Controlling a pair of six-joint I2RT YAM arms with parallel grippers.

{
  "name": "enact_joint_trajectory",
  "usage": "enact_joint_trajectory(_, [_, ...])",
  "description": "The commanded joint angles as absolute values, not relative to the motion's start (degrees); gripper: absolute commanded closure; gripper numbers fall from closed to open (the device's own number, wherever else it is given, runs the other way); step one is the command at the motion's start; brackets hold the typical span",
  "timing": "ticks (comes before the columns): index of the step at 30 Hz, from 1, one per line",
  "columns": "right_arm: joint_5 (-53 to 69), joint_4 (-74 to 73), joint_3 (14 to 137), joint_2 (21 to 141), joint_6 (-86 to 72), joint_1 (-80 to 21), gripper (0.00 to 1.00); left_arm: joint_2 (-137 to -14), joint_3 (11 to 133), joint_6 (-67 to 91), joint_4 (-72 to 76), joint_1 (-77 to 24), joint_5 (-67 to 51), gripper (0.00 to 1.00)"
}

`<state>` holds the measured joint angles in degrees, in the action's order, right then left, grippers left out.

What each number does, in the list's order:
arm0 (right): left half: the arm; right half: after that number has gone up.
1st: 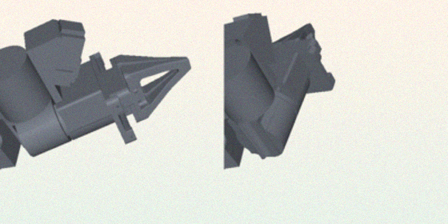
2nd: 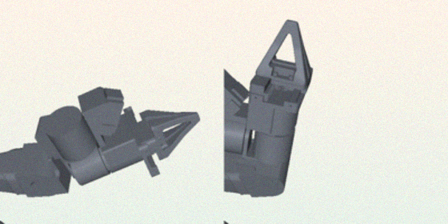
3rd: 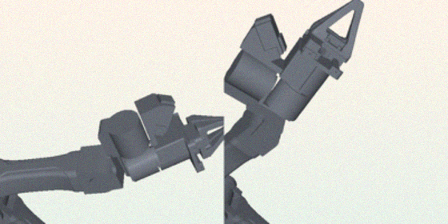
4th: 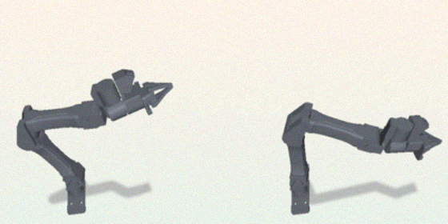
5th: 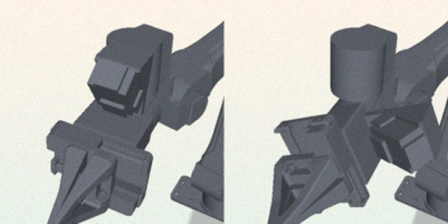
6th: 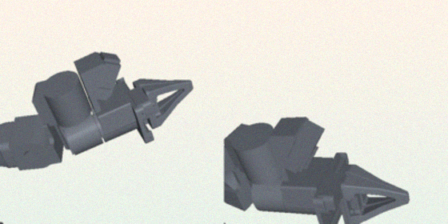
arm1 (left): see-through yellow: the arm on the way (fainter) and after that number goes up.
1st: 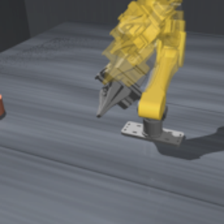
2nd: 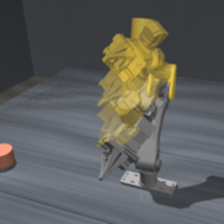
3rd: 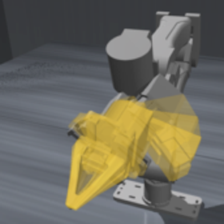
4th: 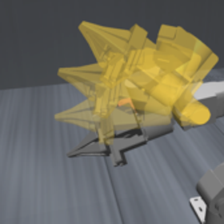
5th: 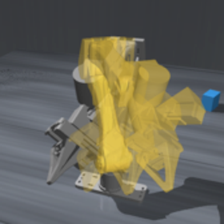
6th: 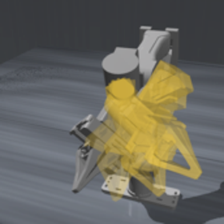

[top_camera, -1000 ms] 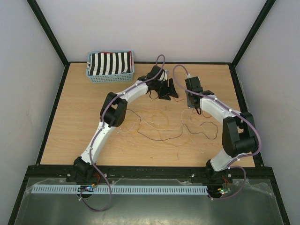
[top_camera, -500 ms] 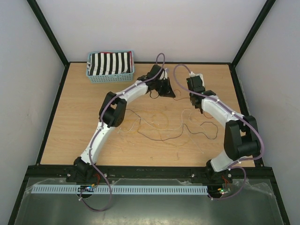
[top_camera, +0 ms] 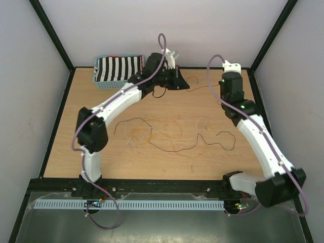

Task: Zip-tie the wires
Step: Pick up the cable at the center of the board, then straighten the cable at the center of the board.

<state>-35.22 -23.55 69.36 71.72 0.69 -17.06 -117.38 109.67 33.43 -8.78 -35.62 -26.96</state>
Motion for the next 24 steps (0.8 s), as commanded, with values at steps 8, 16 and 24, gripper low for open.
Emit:
enact_joint_trajectory(8, [2.45,-34.57,66.27,61.52,-4.17,-17.46,1.00,-87.03,70.27,29.59,-6.88,-28.25,-20.26,1.00])
enact_joint_trajectory(16, [0.19,-34.99,57.41,61.81,-4.93,-24.33,1.00,-73.60,53.38,30.29,-7.82,-20.81,-18.14,1.00])
enact_joint_trajectory(24, [-1.16,-30.50,53.00,67.75,-9.01,-31.60,1.00,-70.81,47.13,30.38,-8.05,-16.14,-17.71,1.00])
